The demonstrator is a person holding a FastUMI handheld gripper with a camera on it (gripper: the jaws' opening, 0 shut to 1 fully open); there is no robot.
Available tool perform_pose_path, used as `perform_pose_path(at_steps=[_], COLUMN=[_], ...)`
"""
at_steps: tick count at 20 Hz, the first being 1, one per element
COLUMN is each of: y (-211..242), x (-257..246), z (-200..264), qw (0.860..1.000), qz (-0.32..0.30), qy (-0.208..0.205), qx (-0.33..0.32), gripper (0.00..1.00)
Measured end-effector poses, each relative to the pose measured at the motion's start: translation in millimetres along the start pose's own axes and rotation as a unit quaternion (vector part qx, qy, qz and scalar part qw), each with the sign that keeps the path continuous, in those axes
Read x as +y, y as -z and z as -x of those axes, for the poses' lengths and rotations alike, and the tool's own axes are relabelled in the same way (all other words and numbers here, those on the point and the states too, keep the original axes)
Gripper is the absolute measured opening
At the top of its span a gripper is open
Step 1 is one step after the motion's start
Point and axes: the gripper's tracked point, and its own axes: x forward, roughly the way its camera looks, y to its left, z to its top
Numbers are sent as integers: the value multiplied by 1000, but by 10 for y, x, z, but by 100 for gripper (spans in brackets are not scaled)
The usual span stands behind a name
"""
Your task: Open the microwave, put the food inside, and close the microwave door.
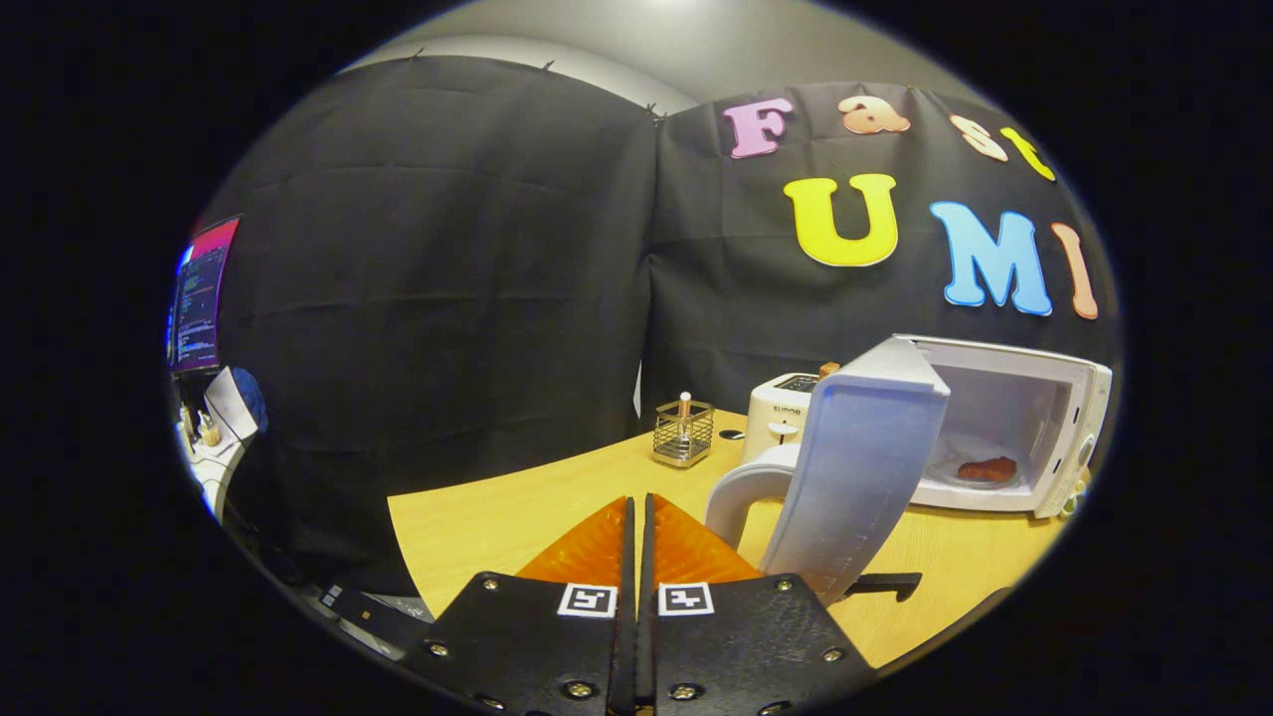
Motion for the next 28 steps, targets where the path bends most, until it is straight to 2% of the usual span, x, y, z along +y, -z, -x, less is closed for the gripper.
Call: perform_pose_path(at_steps=[3, 5, 12, 21, 28], y=[-67, -82, -83, 25, 3], x=[-129, -291, -1317, -2764, -3601], z=[179, 320, 674, 962, 875], qw=[1000, 1000, 992, 965, 944], qz=[-24, -14, -8, 35, 58], qy=[7, 25, 122, 259, 325], qx=[-5, -11, -21, -2, 5], gripper=[1, 1, 1, 1, 1])
